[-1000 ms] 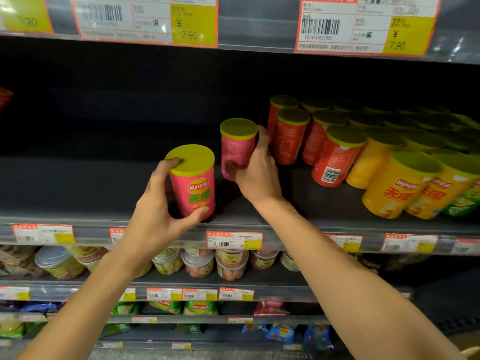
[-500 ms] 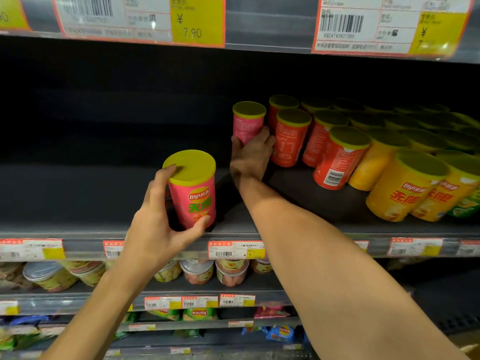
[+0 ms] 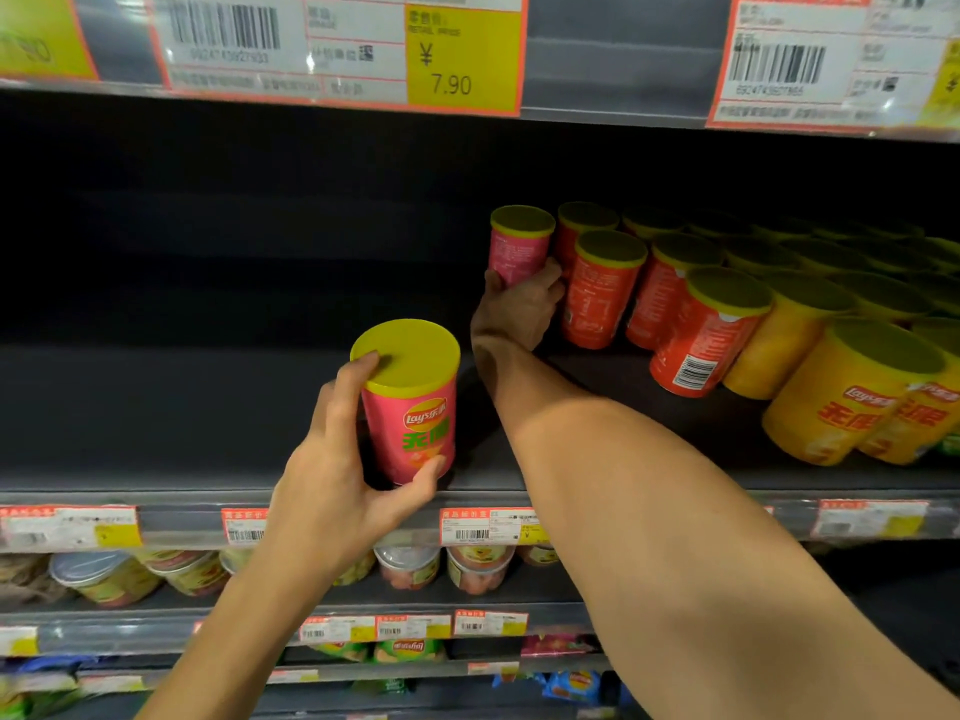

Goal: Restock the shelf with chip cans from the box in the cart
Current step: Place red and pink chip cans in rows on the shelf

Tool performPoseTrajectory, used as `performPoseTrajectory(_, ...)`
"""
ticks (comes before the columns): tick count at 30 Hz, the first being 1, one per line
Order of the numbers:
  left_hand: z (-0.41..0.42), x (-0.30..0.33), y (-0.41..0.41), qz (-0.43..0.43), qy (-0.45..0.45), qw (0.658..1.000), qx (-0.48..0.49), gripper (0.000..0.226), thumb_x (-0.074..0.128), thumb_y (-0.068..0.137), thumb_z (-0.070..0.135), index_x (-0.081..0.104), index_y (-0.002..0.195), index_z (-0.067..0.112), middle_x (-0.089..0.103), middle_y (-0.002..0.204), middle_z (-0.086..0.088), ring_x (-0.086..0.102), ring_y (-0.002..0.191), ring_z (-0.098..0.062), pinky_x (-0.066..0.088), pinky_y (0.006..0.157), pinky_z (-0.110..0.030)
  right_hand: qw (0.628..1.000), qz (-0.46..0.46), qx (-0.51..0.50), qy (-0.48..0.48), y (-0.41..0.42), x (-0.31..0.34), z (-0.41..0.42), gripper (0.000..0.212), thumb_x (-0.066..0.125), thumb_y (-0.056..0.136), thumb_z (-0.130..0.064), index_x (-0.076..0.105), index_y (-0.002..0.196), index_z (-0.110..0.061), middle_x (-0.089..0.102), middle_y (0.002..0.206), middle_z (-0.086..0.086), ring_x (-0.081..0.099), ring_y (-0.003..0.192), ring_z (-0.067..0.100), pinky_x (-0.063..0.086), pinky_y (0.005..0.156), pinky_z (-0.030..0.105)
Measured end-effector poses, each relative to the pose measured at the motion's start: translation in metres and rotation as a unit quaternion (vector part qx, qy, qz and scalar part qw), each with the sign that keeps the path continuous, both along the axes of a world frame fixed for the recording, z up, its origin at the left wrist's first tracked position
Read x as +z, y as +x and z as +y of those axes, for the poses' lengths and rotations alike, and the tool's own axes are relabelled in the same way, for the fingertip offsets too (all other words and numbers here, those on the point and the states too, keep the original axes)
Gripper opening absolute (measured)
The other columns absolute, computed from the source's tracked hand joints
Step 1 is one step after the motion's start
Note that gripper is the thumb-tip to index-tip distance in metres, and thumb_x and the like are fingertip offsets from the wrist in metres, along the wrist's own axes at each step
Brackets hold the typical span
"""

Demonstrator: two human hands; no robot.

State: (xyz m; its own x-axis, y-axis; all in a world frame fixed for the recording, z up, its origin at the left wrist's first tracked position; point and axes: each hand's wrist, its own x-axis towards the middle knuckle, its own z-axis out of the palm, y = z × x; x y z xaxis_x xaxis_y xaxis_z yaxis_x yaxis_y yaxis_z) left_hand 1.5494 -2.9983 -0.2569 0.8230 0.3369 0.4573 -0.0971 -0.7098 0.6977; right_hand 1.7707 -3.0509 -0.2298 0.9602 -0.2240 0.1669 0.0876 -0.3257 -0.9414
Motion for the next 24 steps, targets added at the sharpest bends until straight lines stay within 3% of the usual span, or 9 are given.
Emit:
performPoseTrajectory(14,0.0,0.001,0.001,0.007,0.011,1.0,0.006,0.093,0.074,0.066,0.054,0.017,0.139,0.045,0.051,0.128,-0.003,0.064,0.097,-0.02,0.059,0.071,-0.047,1.0,0.029,0.002,-0.008,0.009,-0.003,0.003,0.081,0.071,0.089,-0.025,0.023,0.153,-0.01,0.032,0.152,0.016,0.033,0.14,0.034,0.033,0.108,0.041)
performPoseTrajectory(20,-0.002,0.005,0.0,0.009,0.01,1.0,0.011,0.093,0.073,0.064,0.054,0.017,0.137,0.047,0.052,0.125,-0.002,0.065,0.094,-0.021,0.059,0.069,-0.047,0.991,0.097,0.077,-0.059,-0.007,0.001,-0.009,0.089,0.067,0.09,-0.016,0.008,0.156,-0.008,0.019,0.157,0.017,0.03,0.141,0.036,0.031,0.113,0.04)
performPoseTrajectory(24,-0.003,0.006,-0.001,-0.004,0.001,1.0,0.005,0.09,0.074,0.064,0.054,0.017,0.134,0.057,0.051,0.127,-0.001,0.064,0.097,-0.02,0.059,0.072,-0.046,0.961,0.102,0.217,-0.134,-0.033,0.009,-0.062,0.078,0.065,0.092,-0.025,0.021,0.155,-0.014,0.025,0.157,0.013,0.032,0.142,0.032,0.031,0.113,0.034)
